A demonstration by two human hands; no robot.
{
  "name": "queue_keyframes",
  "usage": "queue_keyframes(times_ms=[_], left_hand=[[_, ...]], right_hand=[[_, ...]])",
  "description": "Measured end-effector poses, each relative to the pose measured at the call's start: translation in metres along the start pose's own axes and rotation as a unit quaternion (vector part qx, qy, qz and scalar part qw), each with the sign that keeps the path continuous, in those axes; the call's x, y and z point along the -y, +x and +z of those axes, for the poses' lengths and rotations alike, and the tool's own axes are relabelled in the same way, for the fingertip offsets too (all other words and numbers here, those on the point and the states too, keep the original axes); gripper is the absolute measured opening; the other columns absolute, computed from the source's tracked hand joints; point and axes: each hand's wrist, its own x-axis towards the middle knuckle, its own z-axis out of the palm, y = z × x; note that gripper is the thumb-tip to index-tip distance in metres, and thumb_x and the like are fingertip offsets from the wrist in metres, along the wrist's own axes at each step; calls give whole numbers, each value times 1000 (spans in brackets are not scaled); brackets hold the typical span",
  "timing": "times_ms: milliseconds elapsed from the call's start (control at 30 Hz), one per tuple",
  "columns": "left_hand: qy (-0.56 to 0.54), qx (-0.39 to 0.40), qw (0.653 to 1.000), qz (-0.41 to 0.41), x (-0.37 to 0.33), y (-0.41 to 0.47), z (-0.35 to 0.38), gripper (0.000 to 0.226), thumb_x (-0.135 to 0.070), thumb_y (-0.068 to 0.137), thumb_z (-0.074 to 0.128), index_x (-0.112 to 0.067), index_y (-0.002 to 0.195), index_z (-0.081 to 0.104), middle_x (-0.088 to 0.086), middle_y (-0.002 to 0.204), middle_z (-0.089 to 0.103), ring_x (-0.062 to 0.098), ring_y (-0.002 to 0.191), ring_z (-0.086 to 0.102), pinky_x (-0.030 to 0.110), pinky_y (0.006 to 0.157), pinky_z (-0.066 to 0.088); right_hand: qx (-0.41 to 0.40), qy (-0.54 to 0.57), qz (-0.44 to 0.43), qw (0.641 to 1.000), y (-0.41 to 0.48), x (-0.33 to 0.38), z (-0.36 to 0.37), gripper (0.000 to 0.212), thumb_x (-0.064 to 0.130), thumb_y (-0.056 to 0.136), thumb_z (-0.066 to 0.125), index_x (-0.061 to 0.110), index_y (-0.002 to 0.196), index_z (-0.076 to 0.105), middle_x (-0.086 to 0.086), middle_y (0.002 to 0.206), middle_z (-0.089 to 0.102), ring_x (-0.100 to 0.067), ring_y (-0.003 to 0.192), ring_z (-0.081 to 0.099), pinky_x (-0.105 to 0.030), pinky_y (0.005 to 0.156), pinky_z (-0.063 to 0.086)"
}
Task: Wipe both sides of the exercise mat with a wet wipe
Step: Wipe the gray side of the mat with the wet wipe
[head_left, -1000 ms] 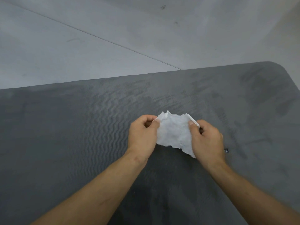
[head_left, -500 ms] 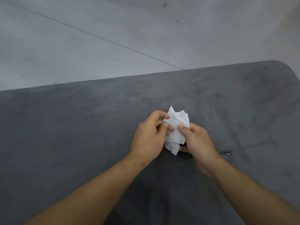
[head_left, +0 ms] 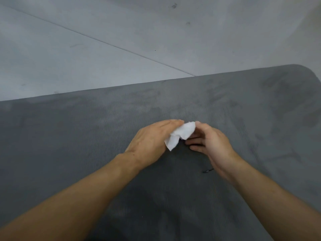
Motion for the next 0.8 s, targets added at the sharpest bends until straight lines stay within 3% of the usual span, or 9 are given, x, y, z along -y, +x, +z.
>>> queue_keyframes(times_ms=[67, 133, 200, 267, 367, 467, 567, 667, 800], left_hand=[[-15, -63, 997, -52, 13, 8, -11, 51, -30, 97, 46, -16, 145, 59, 2, 144, 62, 22, 132, 57, 44, 113, 46], [-27, -145, 981, -126, 24, 21, -27, 44, -15, 102, 48, -19, 144, 61, 1, 139, 66, 19, 125, 60, 43, 109, 49], [-22, -232, 958, -170, 31, 33, -46, 46, -7, 104, 45, -23, 146, 58, -5, 140, 63, 9, 122, 57, 32, 105, 47], [31, -263, 951, -162, 37, 41, -59, 55, -1, 103, 43, -24, 152, 49, -7, 153, 52, 8, 136, 48, 31, 109, 40], [107, -185, 970, -115, 46, 48, -49, 65, 6, 98, 43, -19, 158, 38, 6, 164, 38, 25, 150, 36, 47, 117, 38], [178, -40, 980, -84, 50, 44, -19, 65, -10, 98, 41, -26, 160, 32, 13, 168, 23, 33, 154, 22, 56, 122, 30], [222, 18, 970, -100, 42, 32, 6, 67, -26, 103, 39, -34, 165, 13, 9, 173, -7, 28, 160, -10, 44, 130, -1], [237, 32, 971, -27, 21, 16, 26, 68, -37, 101, 26, -28, 166, 9, 8, 173, -9, 24, 159, -12, 43, 130, 2], [265, 67, 960, 66, 3, -4, 47, 68, -40, 104, 24, -13, 165, 13, 4, 174, -4, 19, 160, -9, 40, 130, 6]], right_hand=[[-49, -88, -62, 993, 8, 0, -2, 27, 33, 105, 54, 20, 94, 75, 0, 92, 76, -19, 90, 73, -36, 86, 57], [-97, -210, -153, 961, 14, -3, -10, 18, 32, 103, 60, 23, 98, 74, 4, 104, 72, -10, 94, 67, -33, 92, 53], [-117, -359, -242, 894, 20, -9, -22, 25, 33, 101, 60, 21, 121, 70, 3, 128, 62, -13, 116, 59, -38, 108, 46], [-110, -488, -268, 823, 29, -14, -34, 49, 42, 101, 54, 19, 144, 57, 0, 154, 46, -21, 143, 40, -47, 121, 30], [-88, -590, -255, 761, 39, -28, -47, 66, 58, 106, 30, 23, 161, 31, -2, 171, 19, -20, 158, 13, -46, 128, 11], [-106, -633, -286, 711, 39, -42, -49, 71, 61, 105, 17, 23, 165, 22, -4, 173, 15, -20, 160, 9, -48, 129, 13], [-128, -636, -294, 702, 41, -44, -48, 71, 60, 105, 19, 22, 164, 25, -5, 172, 19, -21, 160, 13, -49, 128, 18], [-137, -635, -304, 697, 41, -44, -48, 70, 59, 105, 23, 21, 163, 28, -5, 171, 21, -21, 159, 16, -49, 127, 19], [-135, -631, -306, 700, 41, -45, -48, 70, 59, 103, 26, 21, 163, 30, -5, 171, 22, -21, 159, 18, -48, 127, 20]])
